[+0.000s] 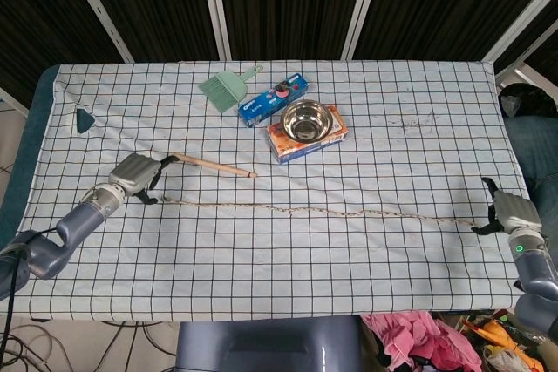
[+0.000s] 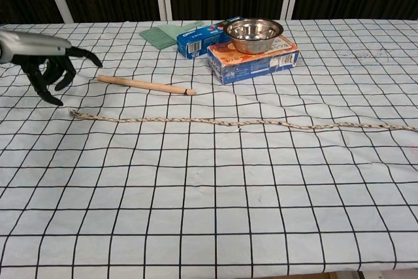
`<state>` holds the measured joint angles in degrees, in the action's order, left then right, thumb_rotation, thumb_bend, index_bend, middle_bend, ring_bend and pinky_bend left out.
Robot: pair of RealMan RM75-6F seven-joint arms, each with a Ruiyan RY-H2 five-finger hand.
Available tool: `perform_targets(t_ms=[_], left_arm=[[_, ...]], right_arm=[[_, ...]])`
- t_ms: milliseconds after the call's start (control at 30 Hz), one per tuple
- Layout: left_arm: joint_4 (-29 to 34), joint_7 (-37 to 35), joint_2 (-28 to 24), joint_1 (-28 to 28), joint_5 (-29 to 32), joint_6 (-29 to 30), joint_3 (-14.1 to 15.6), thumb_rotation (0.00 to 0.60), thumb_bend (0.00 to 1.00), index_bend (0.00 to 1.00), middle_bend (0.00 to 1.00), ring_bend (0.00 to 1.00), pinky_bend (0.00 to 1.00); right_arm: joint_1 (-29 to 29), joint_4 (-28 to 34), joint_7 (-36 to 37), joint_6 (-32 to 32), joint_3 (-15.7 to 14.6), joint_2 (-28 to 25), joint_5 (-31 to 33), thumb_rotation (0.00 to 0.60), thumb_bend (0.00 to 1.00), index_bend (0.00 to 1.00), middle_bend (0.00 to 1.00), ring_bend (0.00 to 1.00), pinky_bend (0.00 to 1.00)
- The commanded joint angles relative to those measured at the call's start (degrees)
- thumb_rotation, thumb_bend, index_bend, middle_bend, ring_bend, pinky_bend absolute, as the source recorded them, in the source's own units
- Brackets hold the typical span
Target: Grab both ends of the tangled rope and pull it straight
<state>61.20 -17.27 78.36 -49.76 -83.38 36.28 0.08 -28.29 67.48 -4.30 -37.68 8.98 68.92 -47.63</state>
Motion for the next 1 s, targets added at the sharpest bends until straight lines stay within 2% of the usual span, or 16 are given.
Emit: perform_targets(t_ms=[33,100,200,233,267,300,467,600,733,900,1000], left_arm=[[9.38,6.53,-7.51,0.75,3.22,4.87,-3.45,0.600,0.12,0.12,0.48,0.41,0.38],[13.08,9.61,-10.19,1.47,4.34,6.47,-4.04,0.600,0.10,0.12,0.40,0.32,0.30],[21.45,16.58,-15.16,4.27,6.94,11.55,-4.72,0.600,0.10,0.12,0.29,0.20,0.20],[25.83,20.51,-17.36,6.32,8.02,15.05,-4.59,0.600,0.10,0.12,0.27,0.18,0.17],[27.30,21.88,-18.06,7.16,8.31,16.46,-4.47,0.600,0.10,0.12,0.25,0.17,0.16],[31.33,25.88,-19.75,9.70,8.97,20.85,-4.05,0.600,0.10,0.12,0.23,0.15,0.14],[40.77,34.24,-23.06,18.82,8.52,34.99,-1.40,0.600,0.10,0.12,0.18,0.12,0.10],[42.65,36.42,-23.91,26.01,5.65,44.08,1.90,0.600,0.10,0.12,0.17,0.10,0.03],[42.42,36.11,-23.33,31.96,3.50,49.72,5.06,0.600,0.10,0.12,0.15,0.08,0.01],[39.90,31.25,-21.41,37.80,0.75,53.06,8.62,0.600,0.10,0.12,0.13,0.07,0.01],[37.46,28.15,-20.11,39.95,-0.55,54.77,9.16,0.600,0.10,0.12,0.12,0.04,0.00]], right_arm=[[1.00,8.80,-4.15,-8.02,1.53,-6.50,2.78,0.600,0.10,0.00,0.47,0.75,0.62],[1.69,12.55,-5.10,-12.05,2.29,-8.35,2.88,0.600,0.10,0.00,0.33,0.59,0.46],[3.84,20.12,-6.94,-22.67,3.32,-10.64,-0.49,0.600,0.10,0.00,0.24,0.43,0.32],[5.17,23.27,-7.68,-28.10,3.20,-10.80,-3.76,0.600,0.10,0.00,0.23,0.41,0.31],[5.62,24.21,-7.89,-29.79,3.06,-10.75,-5.01,0.600,0.10,0.00,0.21,0.38,0.29],[6.98,26.56,-8.53,-34.21,2.30,-10.39,-8.63,0.600,0.10,0.00,0.20,0.37,0.28],[11.33,31.63,-10.87,-44.43,-1.29,-8.26,-17.98,0.600,0.10,0.00,0.18,0.35,0.26],[14.70,32.02,-12.98,-50.50,-5.34,-4.78,-25.51,0.600,0.10,0.00,0.18,0.34,0.25],[17.04,29.45,-14.62,-52.16,-9.14,-1.63,-30.03,0.600,0.12,0.00,0.18,0.33,0.25],[19.19,27.44,-14.04,-53.84,-10.91,0.87,-33.09,0.600,0.13,0.00,0.16,0.32,0.25],[19.61,26.86,-14.60,-54.89,-10.73,1.24,-34.55,0.600,0.13,0.00,0.16,0.32,0.25]])
